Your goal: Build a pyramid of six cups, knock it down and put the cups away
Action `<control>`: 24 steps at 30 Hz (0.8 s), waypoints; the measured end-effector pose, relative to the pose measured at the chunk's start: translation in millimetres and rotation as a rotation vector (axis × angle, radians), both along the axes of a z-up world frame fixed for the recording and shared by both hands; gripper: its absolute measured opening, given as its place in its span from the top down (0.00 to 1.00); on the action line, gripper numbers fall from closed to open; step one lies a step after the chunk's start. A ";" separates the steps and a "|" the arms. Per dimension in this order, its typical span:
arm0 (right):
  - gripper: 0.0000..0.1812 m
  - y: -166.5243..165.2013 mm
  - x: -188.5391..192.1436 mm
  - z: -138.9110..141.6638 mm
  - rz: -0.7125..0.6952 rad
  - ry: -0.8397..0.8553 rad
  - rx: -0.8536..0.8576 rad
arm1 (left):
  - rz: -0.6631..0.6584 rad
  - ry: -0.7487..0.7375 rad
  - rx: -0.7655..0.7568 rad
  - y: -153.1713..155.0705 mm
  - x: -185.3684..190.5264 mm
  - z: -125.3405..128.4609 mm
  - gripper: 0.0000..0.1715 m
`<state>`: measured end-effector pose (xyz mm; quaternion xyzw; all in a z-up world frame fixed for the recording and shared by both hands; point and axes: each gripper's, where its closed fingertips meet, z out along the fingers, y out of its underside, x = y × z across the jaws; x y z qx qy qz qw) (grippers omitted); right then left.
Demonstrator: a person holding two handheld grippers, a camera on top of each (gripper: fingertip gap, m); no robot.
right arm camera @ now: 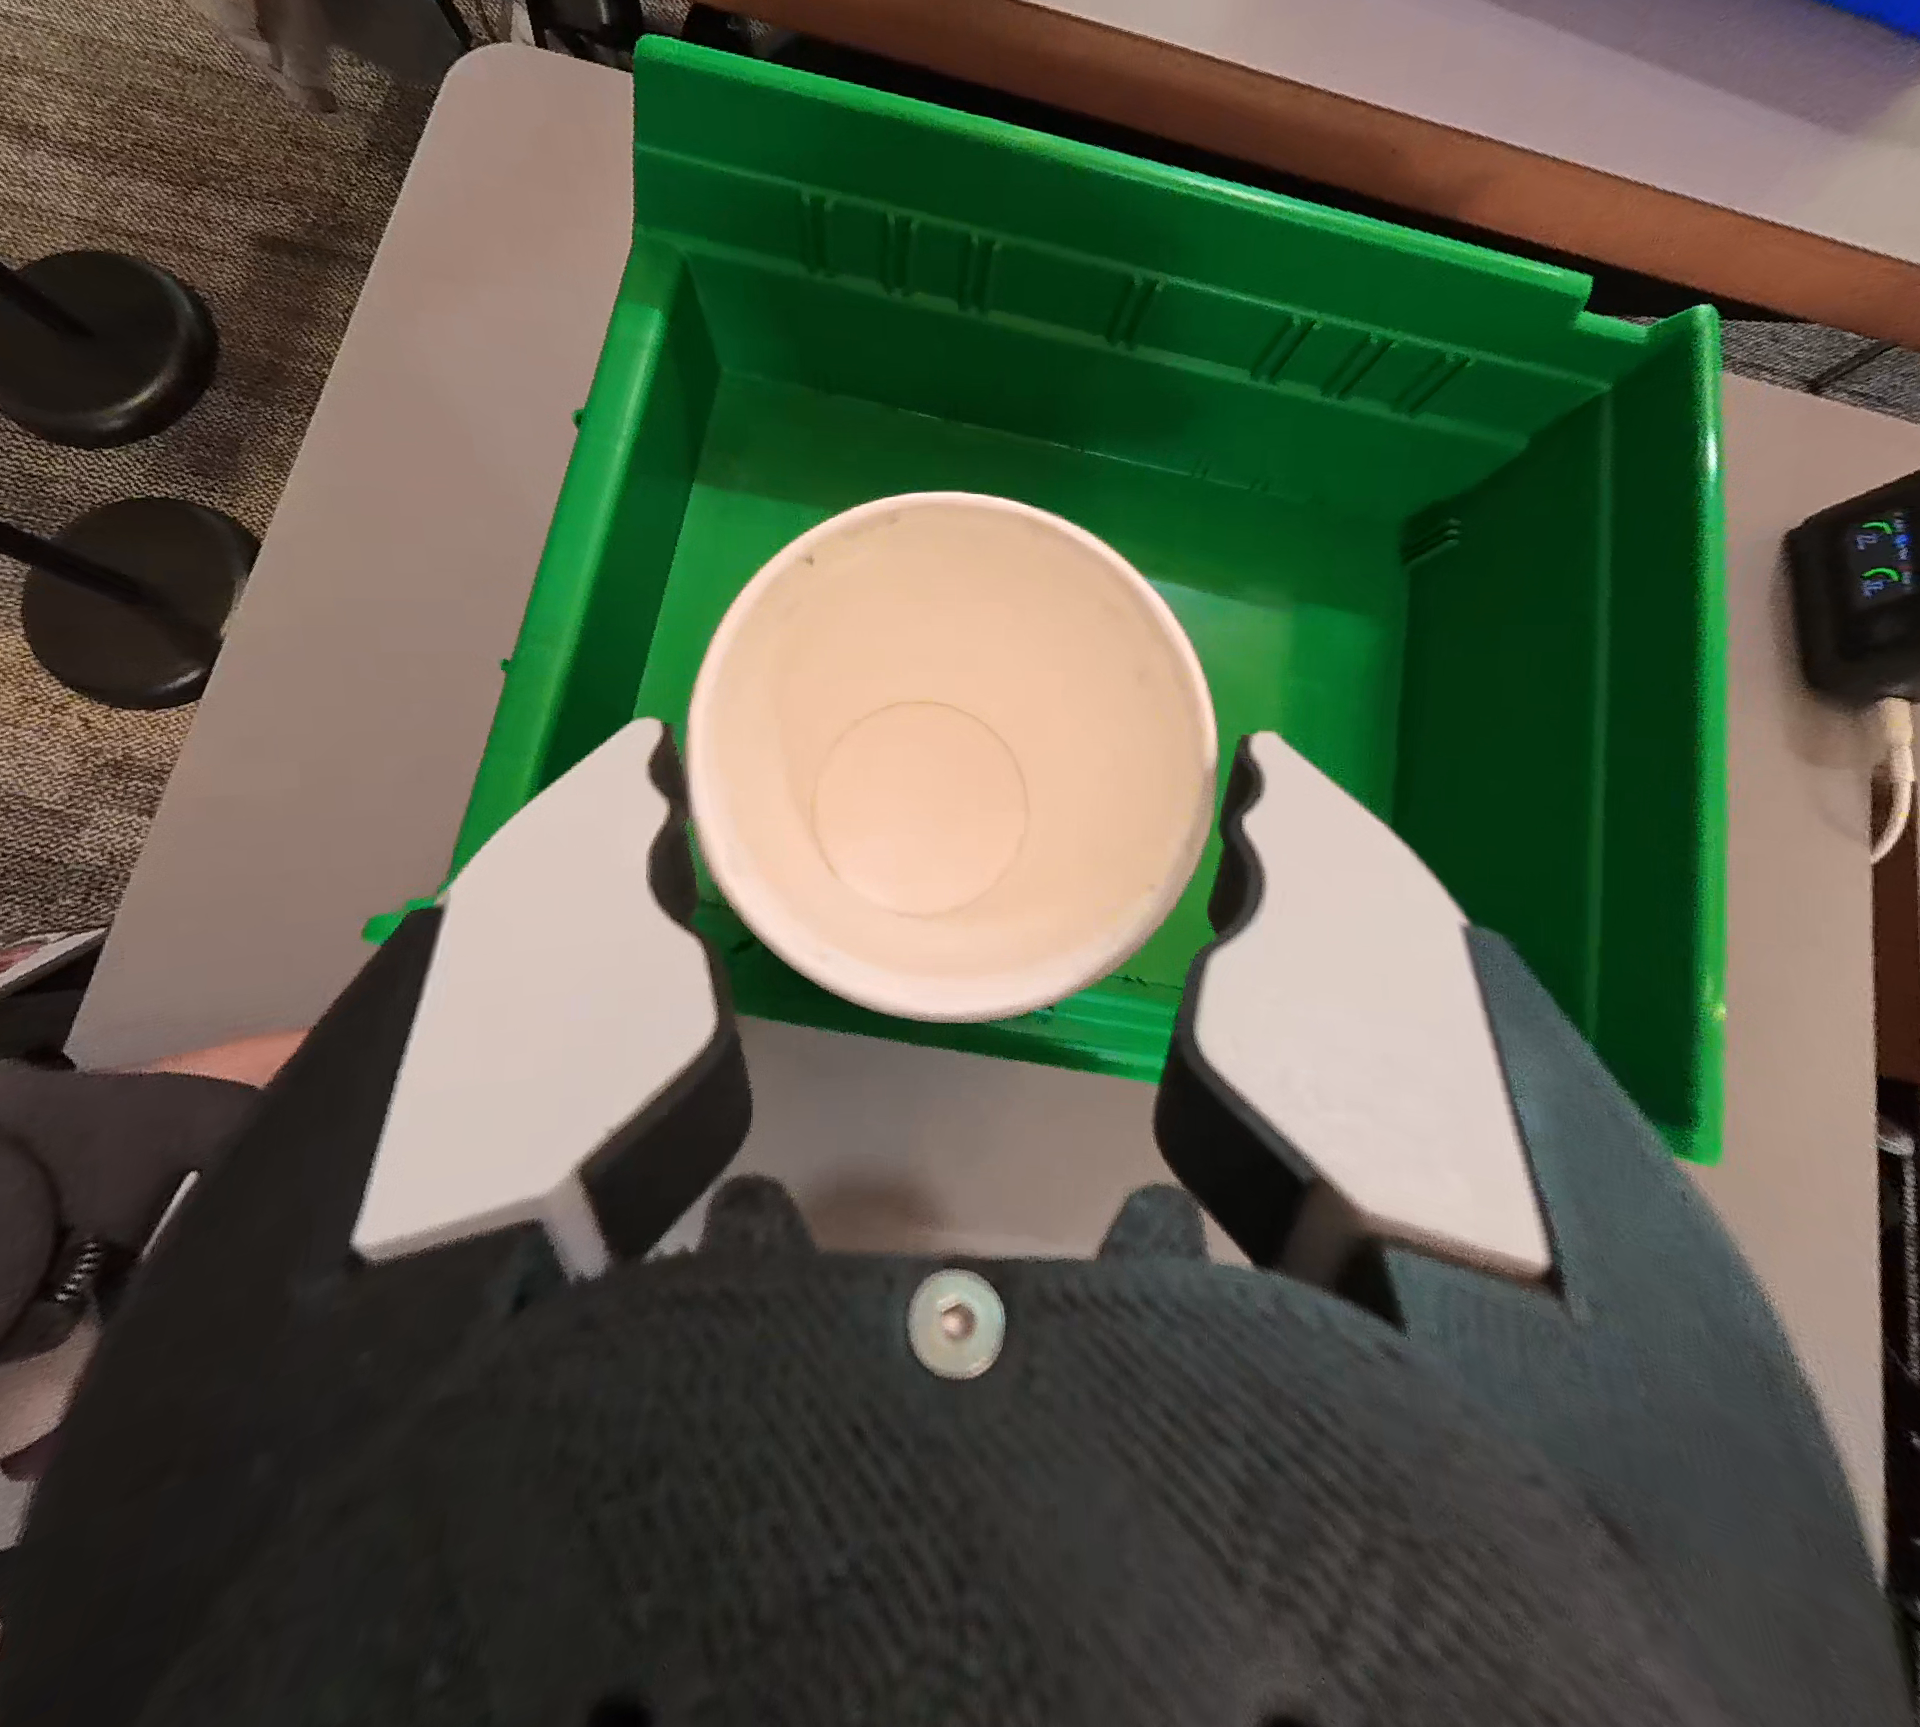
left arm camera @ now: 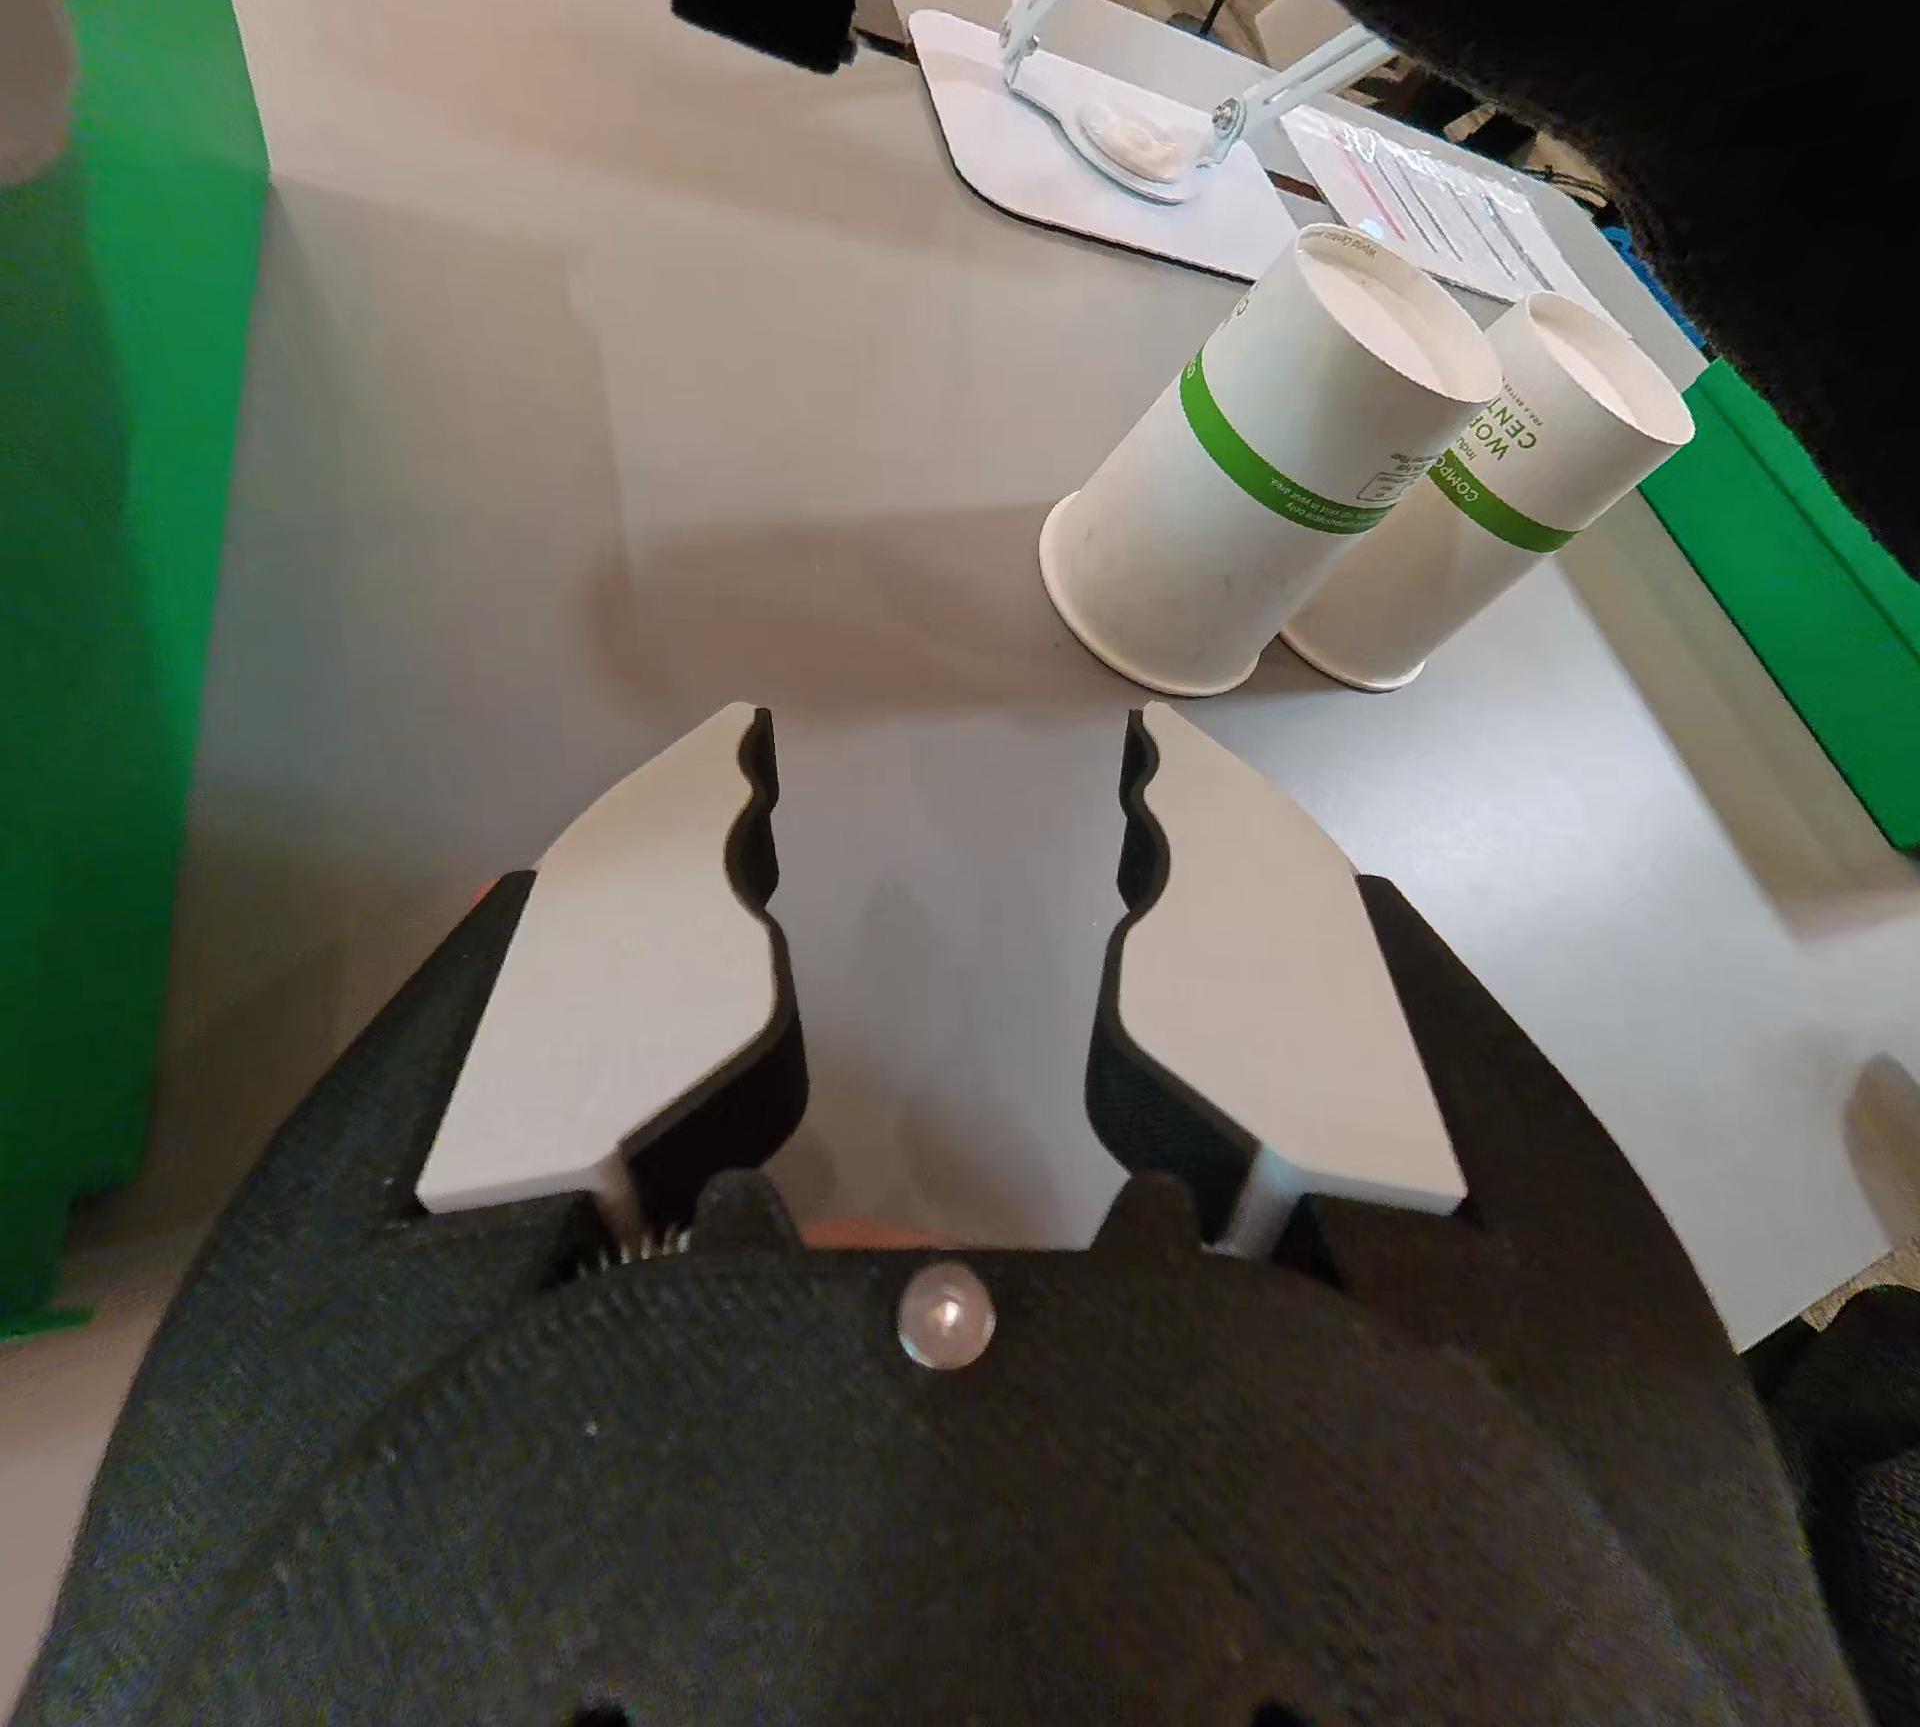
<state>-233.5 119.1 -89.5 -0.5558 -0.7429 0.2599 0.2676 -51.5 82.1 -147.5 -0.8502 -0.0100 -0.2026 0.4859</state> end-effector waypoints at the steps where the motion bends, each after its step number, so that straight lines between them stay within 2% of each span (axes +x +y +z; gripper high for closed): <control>1: 0.46 -0.5 0.0 0.1 0.002 0.001 0.000 | 0.000 0.000 0.000 0.0 -0.1 0.0 0.62; 24: 0.47 -1.6 -0.4 15.2 0.024 0.040 0.028 | -0.003 0.001 -0.008 0.1 0.7 -1.4 0.62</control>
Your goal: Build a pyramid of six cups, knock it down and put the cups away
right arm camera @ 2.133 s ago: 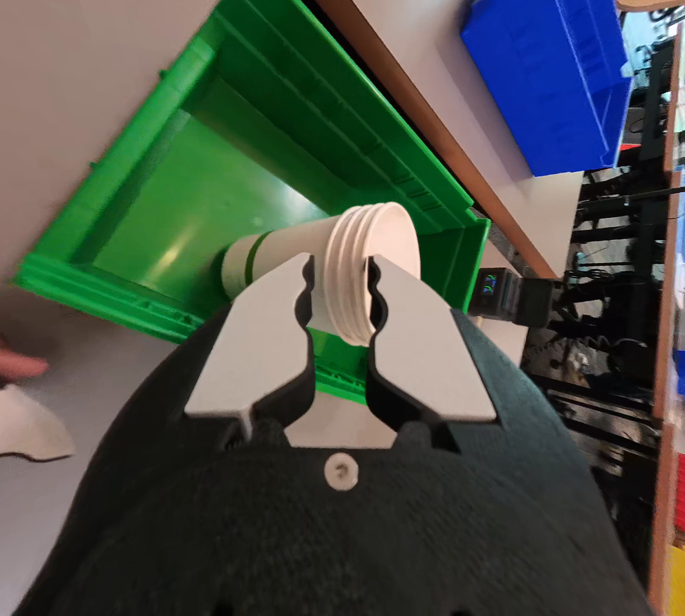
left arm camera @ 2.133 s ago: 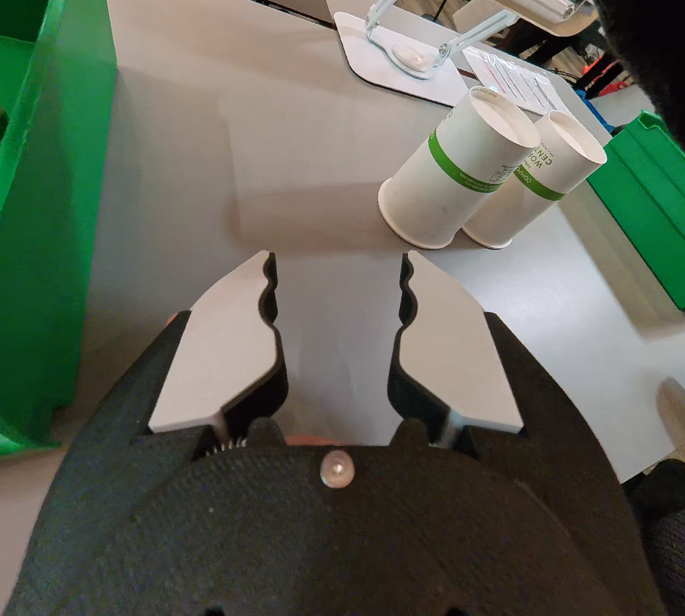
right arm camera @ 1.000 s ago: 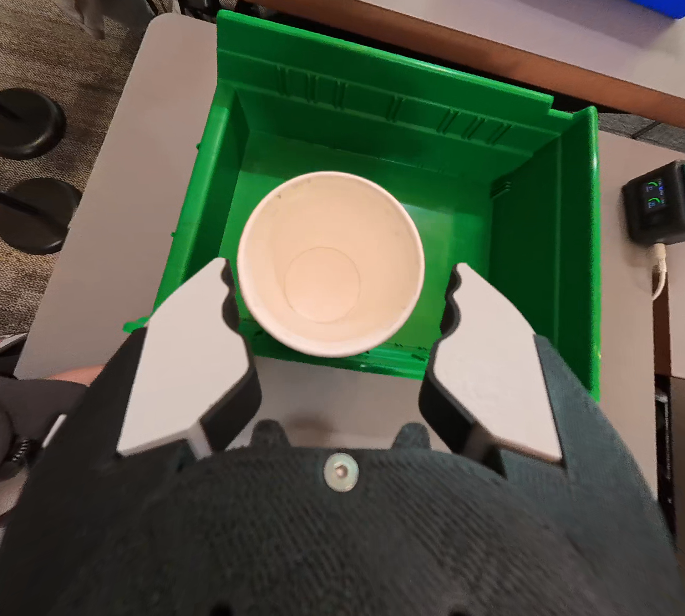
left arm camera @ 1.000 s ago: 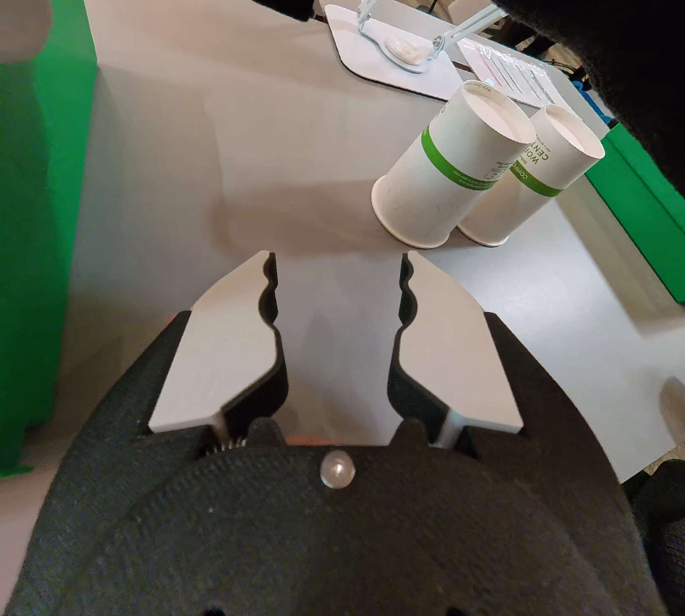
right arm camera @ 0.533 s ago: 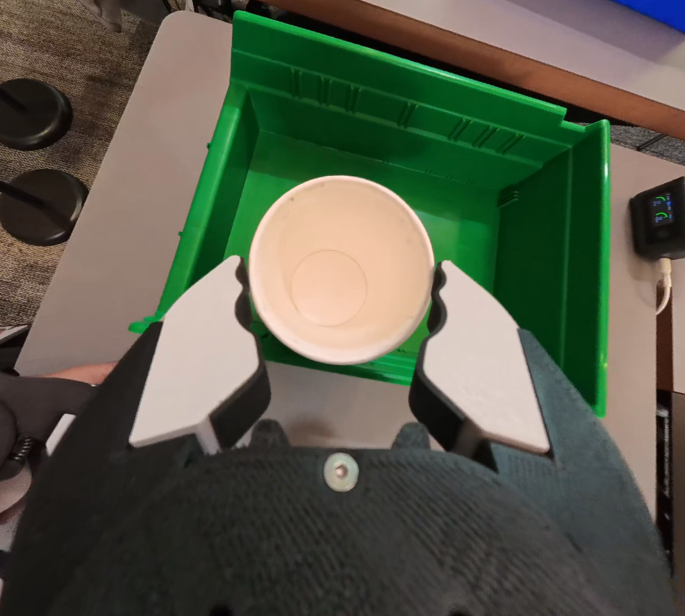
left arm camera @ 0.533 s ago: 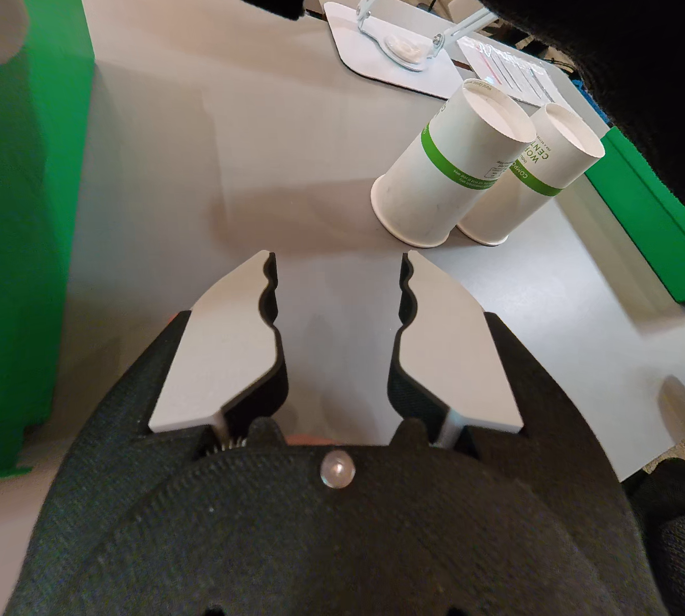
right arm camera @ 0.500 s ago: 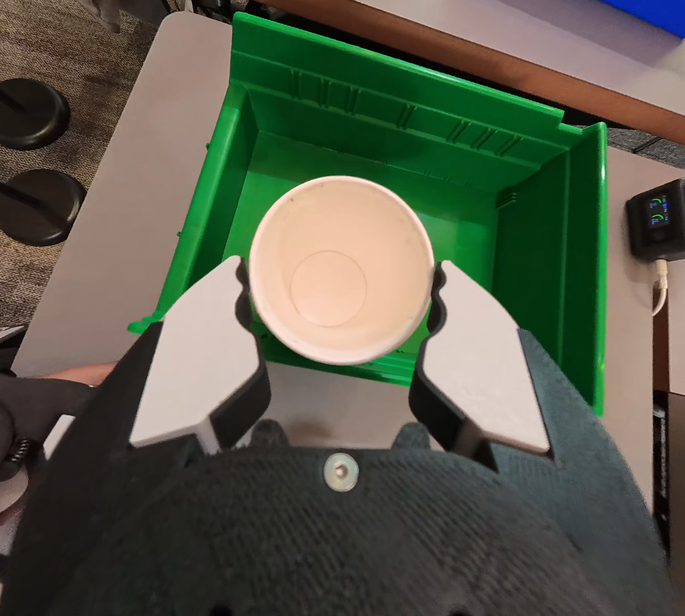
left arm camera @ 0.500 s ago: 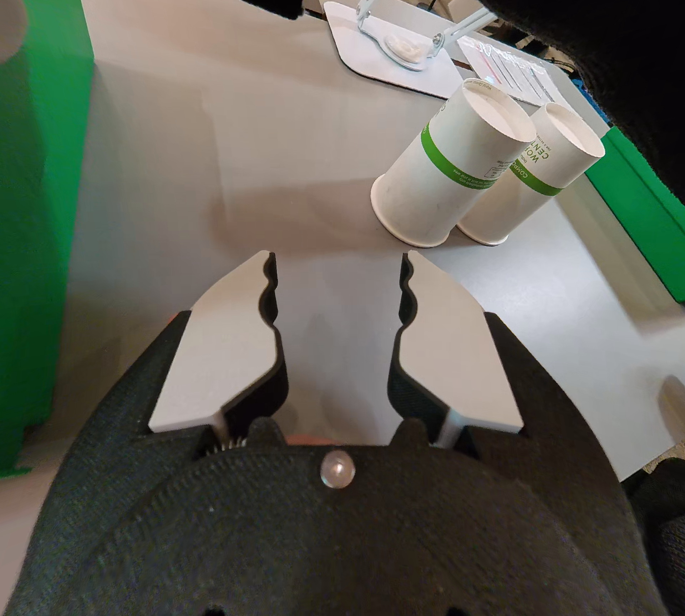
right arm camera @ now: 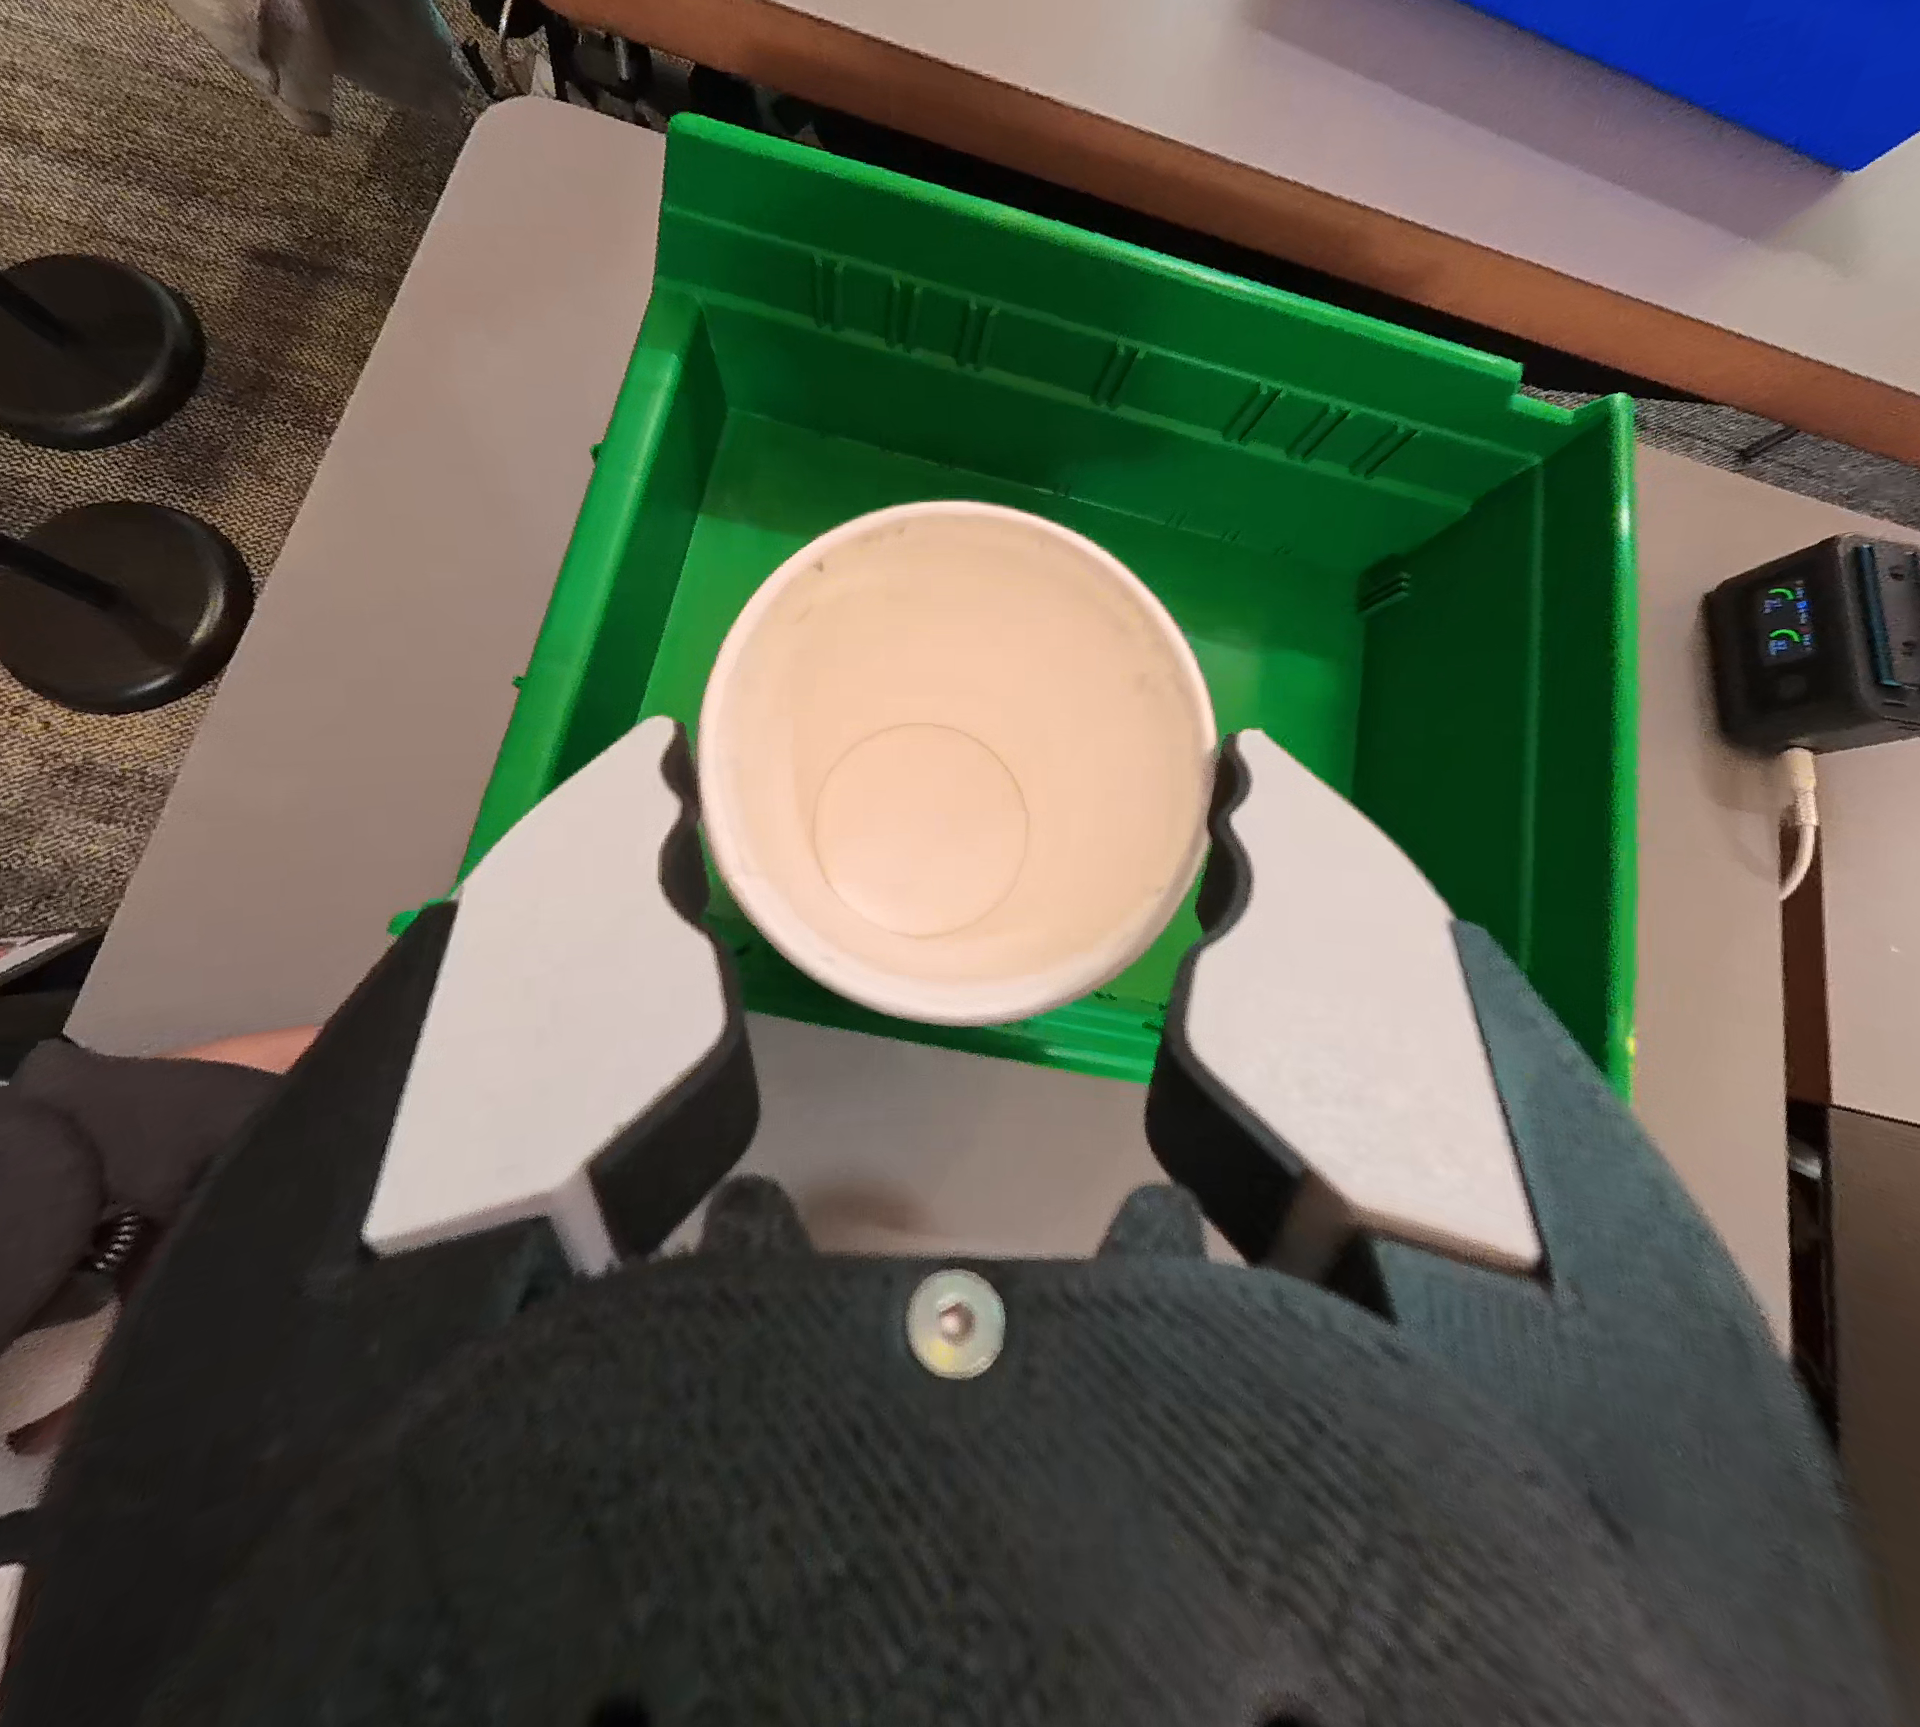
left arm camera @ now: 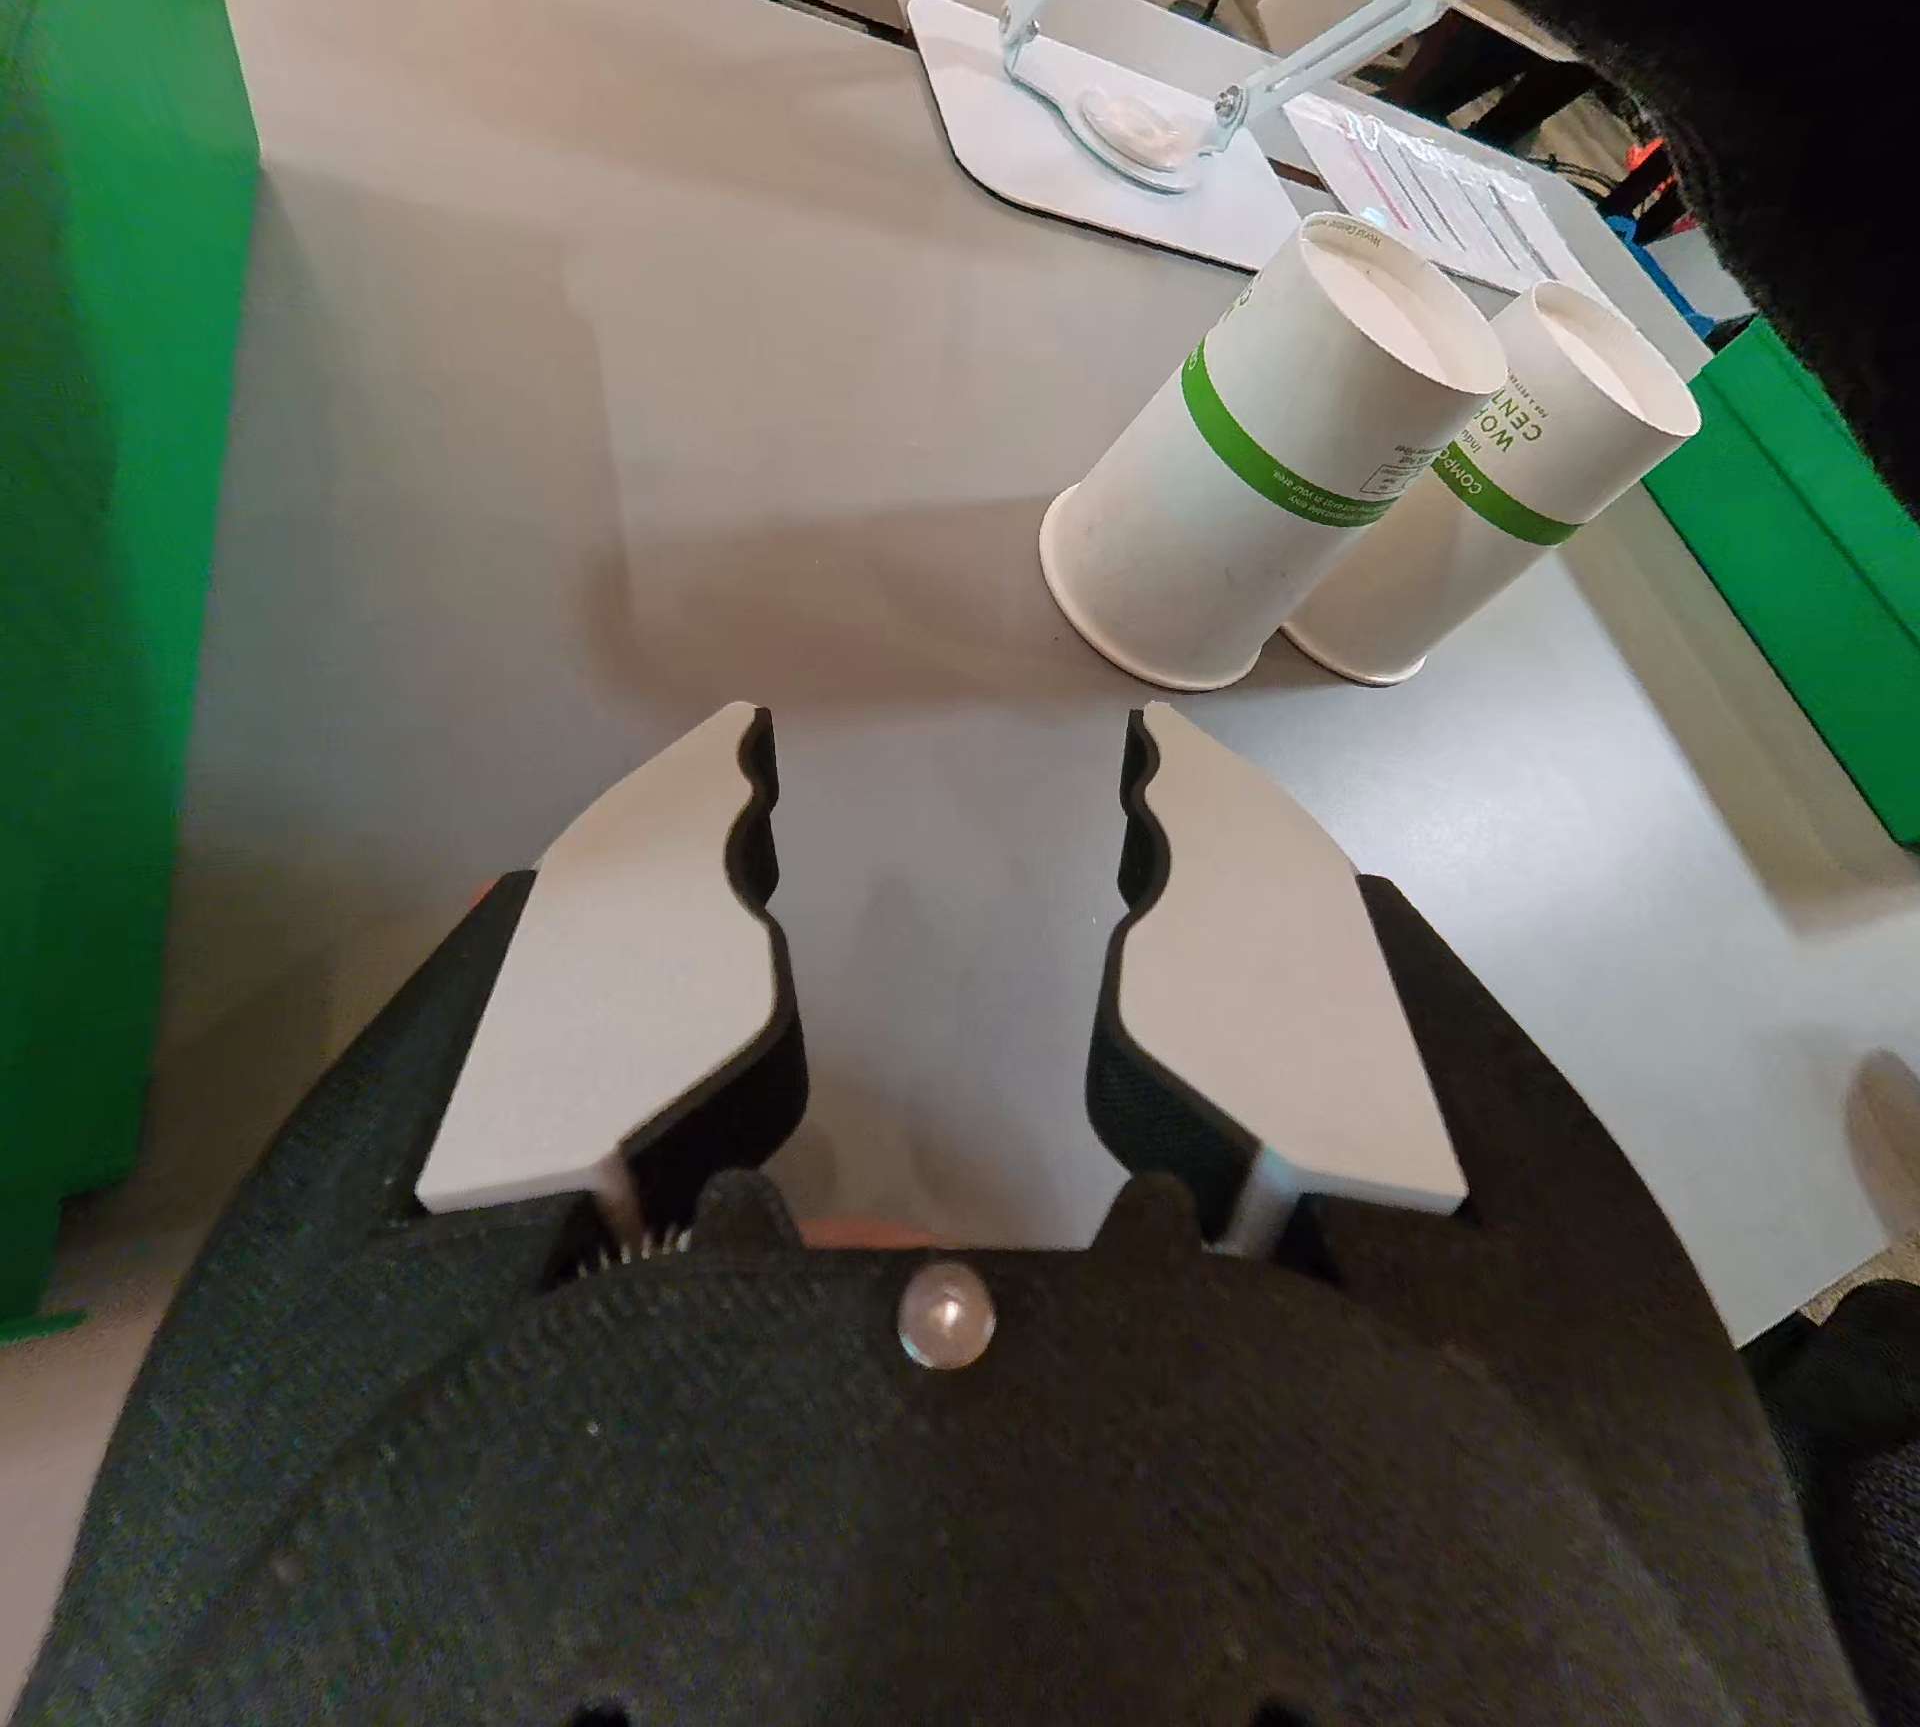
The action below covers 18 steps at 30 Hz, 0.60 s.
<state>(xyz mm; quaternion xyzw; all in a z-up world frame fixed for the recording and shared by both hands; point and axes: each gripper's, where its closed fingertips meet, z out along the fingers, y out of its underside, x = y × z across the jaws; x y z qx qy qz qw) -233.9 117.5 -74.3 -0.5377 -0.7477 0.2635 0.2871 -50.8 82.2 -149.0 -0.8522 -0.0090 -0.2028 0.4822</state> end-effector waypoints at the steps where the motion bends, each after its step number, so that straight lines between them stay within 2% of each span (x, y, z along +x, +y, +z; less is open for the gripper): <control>1: 0.47 -0.1 -0.3 2.4 -0.001 0.011 -0.006 | 0.000 0.000 0.000 0.0 0.0 0.0 0.62; 18: 0.47 -2.1 0.6 8.8 -0.008 0.016 -0.070 | -0.002 0.004 -0.008 -0.2 0.1 -1.8 0.62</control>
